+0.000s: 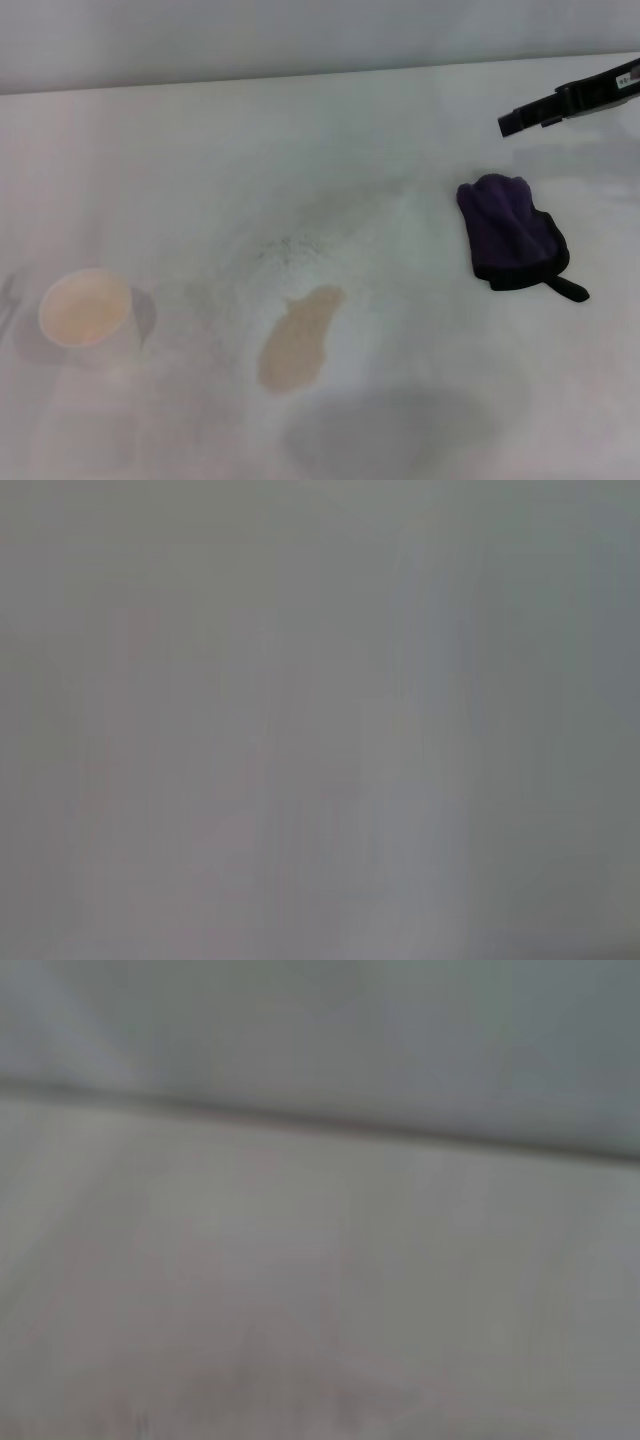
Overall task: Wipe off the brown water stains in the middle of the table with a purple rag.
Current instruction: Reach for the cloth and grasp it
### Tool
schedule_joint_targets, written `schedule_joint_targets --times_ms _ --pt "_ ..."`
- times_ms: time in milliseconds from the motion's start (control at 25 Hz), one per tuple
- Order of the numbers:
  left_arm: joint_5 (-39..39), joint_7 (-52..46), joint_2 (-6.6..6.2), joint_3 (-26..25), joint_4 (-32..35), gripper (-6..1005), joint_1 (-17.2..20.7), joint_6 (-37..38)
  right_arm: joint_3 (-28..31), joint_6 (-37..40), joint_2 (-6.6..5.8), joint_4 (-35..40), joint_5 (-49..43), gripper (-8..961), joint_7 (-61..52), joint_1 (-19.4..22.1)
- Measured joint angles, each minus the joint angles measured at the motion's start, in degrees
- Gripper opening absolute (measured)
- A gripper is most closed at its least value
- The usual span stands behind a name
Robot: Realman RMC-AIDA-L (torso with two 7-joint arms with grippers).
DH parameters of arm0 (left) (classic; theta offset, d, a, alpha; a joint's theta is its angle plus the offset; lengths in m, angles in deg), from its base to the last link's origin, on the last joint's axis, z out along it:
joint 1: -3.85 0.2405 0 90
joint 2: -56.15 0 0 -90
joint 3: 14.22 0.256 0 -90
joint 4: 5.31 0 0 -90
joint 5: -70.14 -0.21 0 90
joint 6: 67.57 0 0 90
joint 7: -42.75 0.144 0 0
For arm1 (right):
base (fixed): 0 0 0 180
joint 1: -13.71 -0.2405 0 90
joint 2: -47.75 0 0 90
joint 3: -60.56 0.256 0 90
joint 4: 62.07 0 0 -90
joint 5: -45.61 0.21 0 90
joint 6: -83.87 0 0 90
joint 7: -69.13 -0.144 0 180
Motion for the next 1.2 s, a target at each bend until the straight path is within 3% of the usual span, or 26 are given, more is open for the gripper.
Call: schedule_joint_targets --times_ms 120,360,560,800,1000,1200 --pt "0.0 0.0 0.0 0.0 0.0 891 -0.3 -0.1 -0.4 3.1 0.65 2.5 -7.9 868 -4.3 -3.3" --pt "0.0 0.1 -0.05 0.0 0.0 892 -1.0 -0.1 -3.0 7.1 4.7 9.6 -21.3 868 -11.5 -6.7" --pt "0.0 0.9 -0.19 0.0 0.1 892 -1.0 -0.1 -8.7 7.8 7.99 12.4 -24.3 868 -14.5 -7.2" --pt "0.0 2.1 -0.18 0.0 0.2 892 -1.1 -0.2 -10.8 7.9 11.76 12.5 -28.1 868 -15.8 -7.2" --pt "0.0 2.2 -0.18 0.0 0.3 891 -1.1 -0.2 -11.1 6.3 13.55 12.2 -30.0 868 -15.8 -6.5" --pt "0.0 2.2 -0.18 0.1 0.3 890 -1.2 -0.2 -11.1 4.5 13.87 11.7 -31.3 867 -15.8 -5.7"
